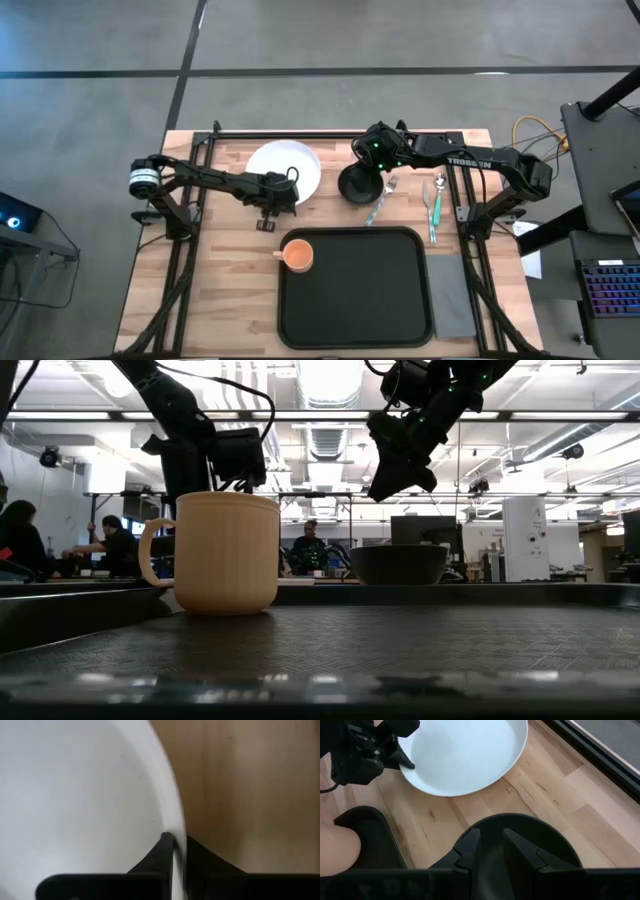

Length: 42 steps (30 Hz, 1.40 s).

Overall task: Set up tray
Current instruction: Put the white plate on the bottom right of the yellow cup on the black serving tray

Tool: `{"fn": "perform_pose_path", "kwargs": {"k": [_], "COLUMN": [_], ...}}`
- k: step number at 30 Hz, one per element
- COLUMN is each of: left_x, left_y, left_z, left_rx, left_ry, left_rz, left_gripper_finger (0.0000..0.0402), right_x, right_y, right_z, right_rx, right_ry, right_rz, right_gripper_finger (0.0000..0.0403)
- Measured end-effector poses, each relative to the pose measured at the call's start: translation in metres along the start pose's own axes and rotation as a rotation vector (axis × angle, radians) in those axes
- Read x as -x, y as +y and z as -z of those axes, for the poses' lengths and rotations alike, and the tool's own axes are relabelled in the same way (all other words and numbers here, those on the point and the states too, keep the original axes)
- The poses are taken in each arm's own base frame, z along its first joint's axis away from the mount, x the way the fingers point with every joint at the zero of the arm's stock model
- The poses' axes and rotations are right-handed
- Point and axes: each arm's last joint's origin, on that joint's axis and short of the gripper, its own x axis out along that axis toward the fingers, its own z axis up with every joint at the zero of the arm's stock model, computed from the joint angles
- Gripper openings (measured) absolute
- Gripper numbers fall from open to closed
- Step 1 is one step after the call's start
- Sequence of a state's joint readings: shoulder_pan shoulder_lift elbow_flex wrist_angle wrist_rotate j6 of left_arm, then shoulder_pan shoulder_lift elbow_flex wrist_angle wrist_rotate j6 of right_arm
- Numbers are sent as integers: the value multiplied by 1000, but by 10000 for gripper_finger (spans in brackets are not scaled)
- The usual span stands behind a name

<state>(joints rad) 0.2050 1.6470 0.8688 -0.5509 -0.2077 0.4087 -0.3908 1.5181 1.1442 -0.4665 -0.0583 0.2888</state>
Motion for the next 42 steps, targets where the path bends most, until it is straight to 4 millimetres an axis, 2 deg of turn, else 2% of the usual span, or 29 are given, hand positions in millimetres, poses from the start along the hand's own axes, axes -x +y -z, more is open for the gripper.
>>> {"fn": "perform_pose_path", "kwargs": {"k": [6, 9, 17, 23, 26, 33, 39, 42], "left_x": [2, 12, 77, 131, 151, 190, 233, 245], "left_y": [1, 5, 32, 52, 58, 61, 37, 18], "left_z": [0, -4, -31, -52, -55, -57, -73, -89], "left_rx": [39, 75, 169, 189, 167, 32, -90, -155], "left_ry": [9, 6, -145, -242, -259, -263, -388, -434], "left_rz": [-36, -33, -77, -116, -130, -144, -118, -94], "left_gripper_finger": [1, 1, 1, 1, 1, 0, 0, 0], "right_x": [0, 0, 1, 13, 28, 87, 133, 150], "right_y": [0, 0, -3, -8, -12, -26, -29, -28], "right_z": [0, 0, -1, -6, -9, -9, 3, 9], "right_rx": [-30, -48, -111, -124, -106, -100, -116, -118], "right_ry": [0, 0, -4, -47, -83, -197, -288, -316], "right_rz": [0, 0, 2, 4, 8, 52, 147, 157], "right_gripper_finger": [73, 73, 73, 73, 73, 73, 73, 73]}}
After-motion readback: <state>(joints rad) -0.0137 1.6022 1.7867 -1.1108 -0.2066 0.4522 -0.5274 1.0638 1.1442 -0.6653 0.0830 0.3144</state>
